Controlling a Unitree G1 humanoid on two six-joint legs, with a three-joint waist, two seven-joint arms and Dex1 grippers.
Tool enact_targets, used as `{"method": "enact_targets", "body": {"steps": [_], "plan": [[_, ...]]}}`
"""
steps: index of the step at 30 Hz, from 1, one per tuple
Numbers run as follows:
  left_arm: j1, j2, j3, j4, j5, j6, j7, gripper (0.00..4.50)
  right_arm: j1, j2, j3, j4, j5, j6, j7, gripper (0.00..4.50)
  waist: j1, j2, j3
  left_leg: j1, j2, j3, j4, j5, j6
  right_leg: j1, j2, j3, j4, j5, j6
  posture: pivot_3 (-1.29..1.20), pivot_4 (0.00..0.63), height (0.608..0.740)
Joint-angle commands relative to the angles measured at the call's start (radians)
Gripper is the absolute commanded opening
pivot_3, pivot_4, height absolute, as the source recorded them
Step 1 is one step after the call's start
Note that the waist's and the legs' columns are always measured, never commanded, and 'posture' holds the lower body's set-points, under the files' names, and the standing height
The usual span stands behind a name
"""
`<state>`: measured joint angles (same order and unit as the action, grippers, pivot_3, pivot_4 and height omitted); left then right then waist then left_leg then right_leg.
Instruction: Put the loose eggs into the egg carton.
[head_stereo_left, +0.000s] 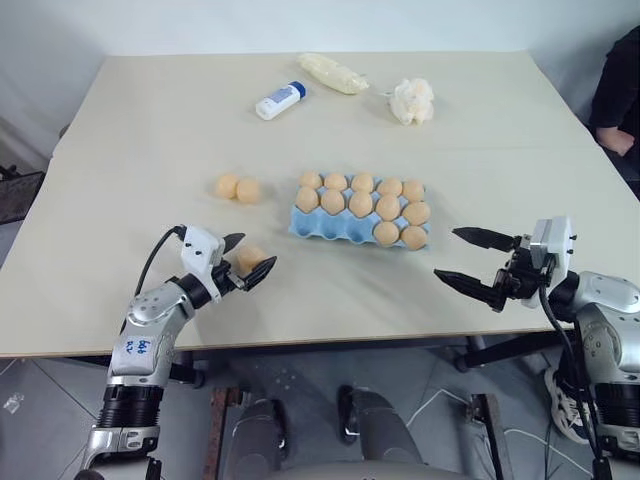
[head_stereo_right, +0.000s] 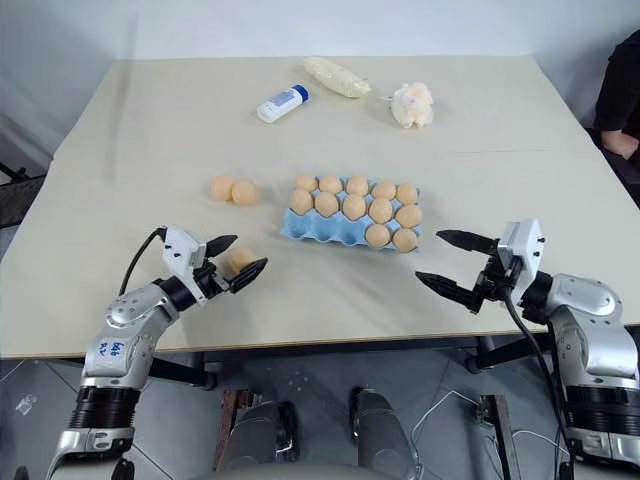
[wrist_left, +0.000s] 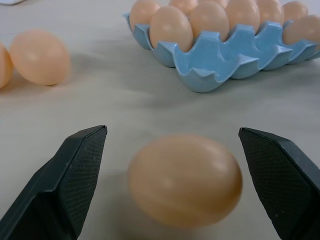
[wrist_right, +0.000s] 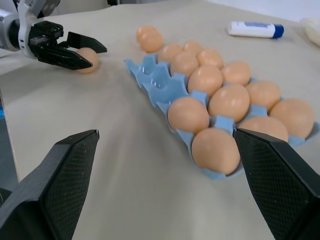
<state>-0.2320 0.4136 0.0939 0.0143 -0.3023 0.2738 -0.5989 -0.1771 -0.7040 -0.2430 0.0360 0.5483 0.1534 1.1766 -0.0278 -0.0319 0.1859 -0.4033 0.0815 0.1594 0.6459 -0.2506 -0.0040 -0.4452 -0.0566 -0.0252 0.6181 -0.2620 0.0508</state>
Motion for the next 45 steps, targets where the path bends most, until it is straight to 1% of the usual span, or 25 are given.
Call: {"method": "enact_targets", "body": {"steps": [1, 2, 7, 9, 12, 18, 24, 29, 35, 40, 43, 45], "plan": [[-0.019, 0.007, -0.014, -0.006, 0.014, -0.005, -0.006, 4.11, 0.006, -0.013, -0.035, -0.041, 0.008, -0.018, -0.009, 4.50, -0.001, 0.000, 0.000, 0.000, 0.000, 0.001, 0.000, 0.000, 0.000, 0.000, 0.000, 0.000, 0.000, 0.000, 0.000, 0.00, 0.150, 0.740], [-0.021, 0.009, -0.015, -0.004, 0.013, 0.006, -0.007, 4.00, 0.008, -0.013, -0.035, -0.040, 0.008, -0.019, -0.011, 4.50, -0.001, 0.000, 0.000, 0.000, 0.000, 0.001, 0.000, 0.000, 0.000, 0.000, 0.000, 0.000, 0.000, 0.000, 0.000, 0.00, 0.150, 0.740], [-0.027, 0.018, -0.011, -0.006, 0.006, 0.040, -0.015, 2.54, 0.012, -0.013, -0.038, -0.036, 0.006, -0.029, -0.016, 4.50, 0.000, 0.000, 0.000, 0.000, 0.000, 0.001, 0.001, 0.000, 0.000, 0.000, 0.000, 0.000, 0.000, 0.000, 0.000, 0.00, 0.150, 0.740], [-0.028, 0.023, -0.007, -0.008, 0.002, 0.046, -0.020, 2.46, 0.014, -0.013, -0.039, -0.036, 0.006, -0.031, -0.018, 4.50, -0.001, 0.000, 0.000, 0.000, 0.000, 0.001, 0.000, 0.000, 0.000, 0.000, 0.000, 0.000, 0.000, 0.000, 0.000, 0.00, 0.150, 0.740], [-0.068, 0.035, -0.010, -0.007, -0.007, 0.034, -0.053, 2.44, 0.017, -0.011, -0.040, -0.034, 0.007, -0.037, -0.022, 4.50, 0.000, 0.000, 0.000, 0.000, 0.000, 0.001, 0.000, 0.000, 0.000, 0.000, 0.000, 0.000, 0.000, 0.000, 0.000, 0.00, 0.150, 0.740], [-0.288, 0.002, -0.026, 0.086, -0.031, -0.013, -0.125, 2.44, 0.018, -0.005, -0.037, -0.034, 0.005, -0.049, -0.034, 4.50, 0.004, 0.000, 0.000, -0.001, -0.001, 0.000, 0.001, 0.000, 0.001, 0.000, -0.001, -0.001, 0.000, 0.000, 0.000, 0.00, 0.150, 0.740], [-0.531, -0.079, -0.079, 0.344, -0.007, -0.138, -0.254, 2.44, 0.032, 0.005, -0.044, -0.063, 0.017, -0.060, -0.055, 4.50, 0.001, 0.000, 0.000, -0.001, -0.009, 0.001, 0.001, 0.001, 0.005, 0.000, -0.002, -0.008, -0.002, 0.003, 0.006, 0.00, 0.150, 0.740], [-0.680, -0.172, -0.139, 0.577, 0.025, -0.235, -0.361, 2.44, 0.051, 0.011, -0.053, -0.089, 0.021, -0.061, -0.078, 4.50, 0.001, 0.000, 0.000, -0.002, -0.009, 0.000, 0.001, 0.002, 0.009, 0.000, -0.001, -0.009, -0.002, 0.003, 0.006, 0.00, 0.150, 0.740], [-0.779, -0.268, -0.192, 0.799, 0.092, -0.332, -0.434, 2.44, 0.094, 0.026, -0.066, -0.135, 0.020, -0.060, -0.118, 4.50, 0.002, -0.001, 0.000, -0.003, -0.010, -0.001, 0.001, 0.002, 0.010, 0.000, -0.001, -0.011, -0.003, 0.003, 0.006, 0.00, 0.150, 0.740], [-0.818, -0.287, -0.209, 0.903, 0.148, -0.377, -0.434, 2.44, 0.185, 0.034, -0.106, -0.213, 0.029, -0.049, -0.163, 4.50, 0.001, -0.001, 0.001, -0.004, -0.010, -0.003, 0.000, 0.002, 0.010, 0.000, 0.000, -0.012, -0.003, 0.002, 0.007, 0.00, 0.150, 0.740], [-0.829, -0.300, -0.198, 0.940, 0.155, -0.399, -0.427, 2.44, 0.202, 0.034, -0.109, -0.233, 0.035, -0.041, -0.179, 4.50, -0.001, -0.001, 0.001, -0.004, -0.010, -0.003, 0.001, 0.002, 0.010, 0.000, 0.000, -0.012, -0.003, 0.002, 0.007, 0.00, 0.150, 0.740], [-0.840, -0.307, -0.189, 0.966, 0.163, -0.414, -0.401, 3.14, 0.203, 0.033, -0.108, -0.237, 0.036, -0.038, -0.184, 4.50, 0.001, -0.001, 0.001, -0.004, -0.010, -0.003, 0.001, 0.002, 0.010, 0.001, 0.000, -0.012, -0.003, 0.002, 0.007, 0.00, 0.150, 0.740]]}}
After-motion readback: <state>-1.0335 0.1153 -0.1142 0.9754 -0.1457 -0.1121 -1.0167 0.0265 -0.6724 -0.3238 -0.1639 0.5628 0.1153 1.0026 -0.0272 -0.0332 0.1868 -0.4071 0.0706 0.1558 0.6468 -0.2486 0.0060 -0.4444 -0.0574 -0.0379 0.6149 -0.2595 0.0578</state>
